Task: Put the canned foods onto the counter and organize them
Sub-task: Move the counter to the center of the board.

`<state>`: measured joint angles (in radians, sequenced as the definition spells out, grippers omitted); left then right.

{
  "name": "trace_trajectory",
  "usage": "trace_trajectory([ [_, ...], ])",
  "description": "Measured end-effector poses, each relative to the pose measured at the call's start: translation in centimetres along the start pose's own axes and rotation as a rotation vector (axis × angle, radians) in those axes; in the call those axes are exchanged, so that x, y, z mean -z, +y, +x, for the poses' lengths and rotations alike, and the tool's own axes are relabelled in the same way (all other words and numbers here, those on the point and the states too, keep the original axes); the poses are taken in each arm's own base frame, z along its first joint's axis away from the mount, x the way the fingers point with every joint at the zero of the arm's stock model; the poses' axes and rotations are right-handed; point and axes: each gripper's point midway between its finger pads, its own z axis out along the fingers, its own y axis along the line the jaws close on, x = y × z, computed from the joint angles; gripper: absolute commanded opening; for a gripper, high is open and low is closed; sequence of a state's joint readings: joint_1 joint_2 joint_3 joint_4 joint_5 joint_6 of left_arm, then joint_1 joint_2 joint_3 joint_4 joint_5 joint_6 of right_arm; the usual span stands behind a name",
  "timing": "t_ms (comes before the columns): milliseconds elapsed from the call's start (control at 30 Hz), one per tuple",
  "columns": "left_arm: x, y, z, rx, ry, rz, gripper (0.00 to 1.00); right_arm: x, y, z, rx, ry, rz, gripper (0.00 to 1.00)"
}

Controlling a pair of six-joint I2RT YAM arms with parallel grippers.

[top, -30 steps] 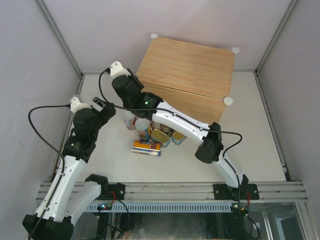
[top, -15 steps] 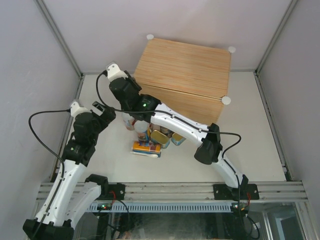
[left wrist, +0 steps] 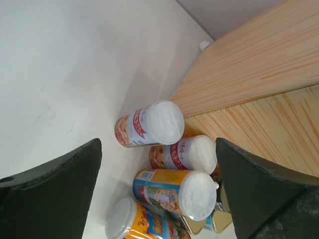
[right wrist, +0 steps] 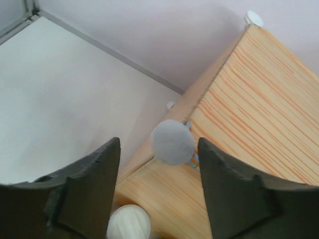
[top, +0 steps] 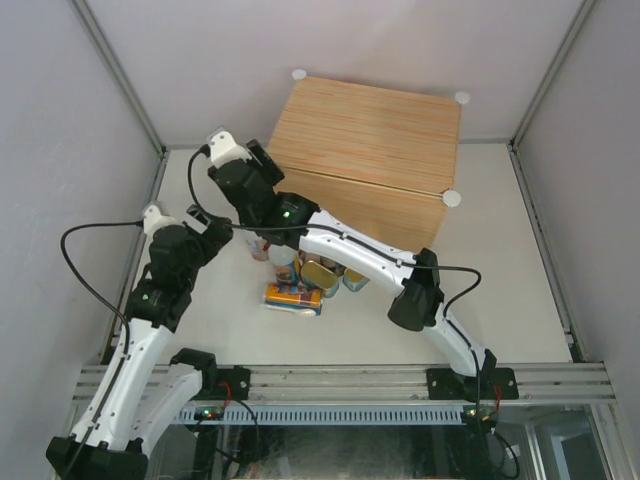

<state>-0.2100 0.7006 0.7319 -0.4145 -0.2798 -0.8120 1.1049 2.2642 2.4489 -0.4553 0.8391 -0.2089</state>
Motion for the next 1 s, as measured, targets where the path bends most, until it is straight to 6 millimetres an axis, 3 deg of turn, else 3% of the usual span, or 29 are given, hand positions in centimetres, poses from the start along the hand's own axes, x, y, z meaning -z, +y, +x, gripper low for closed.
trace_trajectory([
  [67, -0.1, 0.0, 0.1, 0.004, 0.006, -0.001, 1.00, 0.5, 0.9, -0.3, -0.003, -0.011, -0.021, 0.76],
  [233, -0.4, 0.0, 0.5, 0.012, 0.022, -0.005, 1.00, 1.8, 2.7, -1.0, -0.005, -0.032, -0.067, 0.80],
  [467, -0.5, -0.1, 0.8, 0.028, 0.034, -0.005, 1.00, 2.6, 2.8, -1.4, -0.003, -0.041, -0.081, 0.84],
  [767, -0.8, -0.1, 1.0, 0.049, 0.041, -0.015, 1.00, 4.9, -1.1, -3.6, -0.019, -0.078, -0.050, 0.85],
  [1000, -1.6, 0.0, 1.4, 0.053, 0.053, -0.030, 1.00, 9.7, -6.1, -4.0, -0.008, -0.077, -0.098, 0.83],
])
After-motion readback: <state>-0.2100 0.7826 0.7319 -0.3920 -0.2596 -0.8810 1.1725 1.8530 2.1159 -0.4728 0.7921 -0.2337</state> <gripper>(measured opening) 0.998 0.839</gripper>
